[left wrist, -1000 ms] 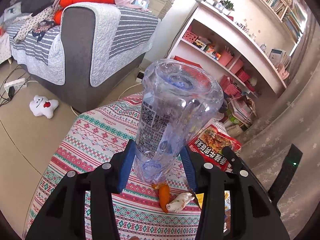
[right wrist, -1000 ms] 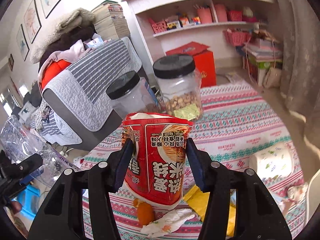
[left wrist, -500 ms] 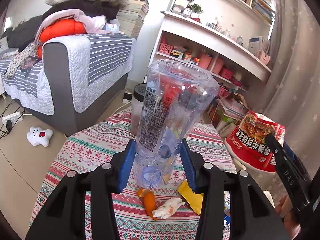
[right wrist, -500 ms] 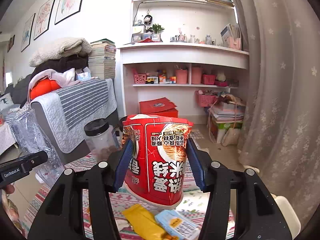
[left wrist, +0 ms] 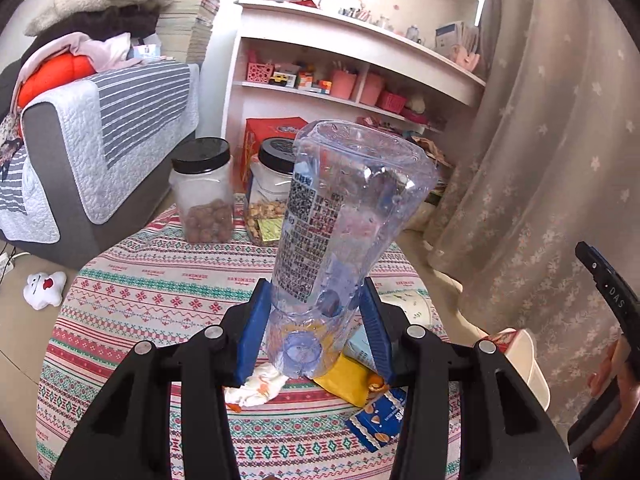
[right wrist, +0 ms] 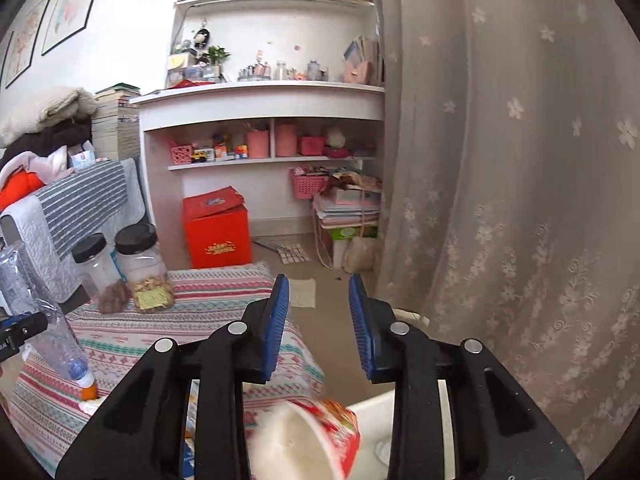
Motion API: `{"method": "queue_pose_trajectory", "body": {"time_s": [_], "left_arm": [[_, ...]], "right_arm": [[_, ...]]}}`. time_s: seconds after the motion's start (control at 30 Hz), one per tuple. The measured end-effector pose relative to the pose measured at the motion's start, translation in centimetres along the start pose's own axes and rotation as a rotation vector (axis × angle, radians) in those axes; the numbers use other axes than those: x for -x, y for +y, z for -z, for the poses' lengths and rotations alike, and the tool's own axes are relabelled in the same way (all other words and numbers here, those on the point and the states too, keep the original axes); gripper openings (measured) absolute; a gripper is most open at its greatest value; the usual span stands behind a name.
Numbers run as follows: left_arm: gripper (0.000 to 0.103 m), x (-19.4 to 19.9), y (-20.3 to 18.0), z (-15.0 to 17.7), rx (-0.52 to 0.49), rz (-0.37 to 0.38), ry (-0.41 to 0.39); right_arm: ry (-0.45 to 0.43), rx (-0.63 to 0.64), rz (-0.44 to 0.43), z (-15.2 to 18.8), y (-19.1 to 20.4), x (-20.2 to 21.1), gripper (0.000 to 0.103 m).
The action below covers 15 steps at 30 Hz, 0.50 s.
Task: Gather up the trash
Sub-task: 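Grasp the red noodle cup with the right gripper and drop it into the bin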
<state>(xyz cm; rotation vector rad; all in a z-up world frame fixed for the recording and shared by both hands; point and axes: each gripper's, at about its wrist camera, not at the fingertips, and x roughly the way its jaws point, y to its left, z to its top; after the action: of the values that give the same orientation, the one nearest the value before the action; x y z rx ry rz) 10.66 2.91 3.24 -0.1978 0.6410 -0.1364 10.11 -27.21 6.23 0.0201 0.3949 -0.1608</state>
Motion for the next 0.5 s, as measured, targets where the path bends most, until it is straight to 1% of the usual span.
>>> {"method": "queue_pose_trajectory", "body": {"time_s": [0.17,0.27,0.3,0.33,0.37,0.4,0.43,0.5], "left_arm": [[0.045,-0.3,-3.5,0.8,-0.065,0.05,0.016],[0.045,-0.5,-5.7,1.4,-0.083,0.084,0.024],[0.045,-0.6,-6.3,1.5,-0.081,0.095,0.026],[0.045,-0.7,-6.7,1.5,-0.078,0.107,0.028],[0.045,-0.7,-7.1,1.5,-0.076,0.117,0.031],[0.045,-0.7,-7.4,1.6,-0.076,0.125,0.033],[0.045,-0.7,-7.7,1.7,-0.078,0.13,0.036],[0.045,-0.6,-8.1,1.8,-0.084,0.137,0.039]], "right_arm": [[0.022,-0.05,0.089,1.0,-5.1,0.4,0.03],[0.065,-0.079,0.093,1.4,-7.2,0.2,0.03],[0.09,-0.089,0.073,1.7,-7.5,-0.1,0.031],[0.132,-0.1,0.037,2.0,-7.7,-0.6,0.041],[0.181,-0.116,0.004,2.5,-7.7,-1.4,0.069],[0.231,-0.15,-0.025,3.3,-7.9,-2.2,0.081],[0.274,-0.205,-0.05,4.2,-8.1,-2.9,0.089],[0.383,-0.32,-0.105,6.0,-8.5,-4.6,0.089]]}}
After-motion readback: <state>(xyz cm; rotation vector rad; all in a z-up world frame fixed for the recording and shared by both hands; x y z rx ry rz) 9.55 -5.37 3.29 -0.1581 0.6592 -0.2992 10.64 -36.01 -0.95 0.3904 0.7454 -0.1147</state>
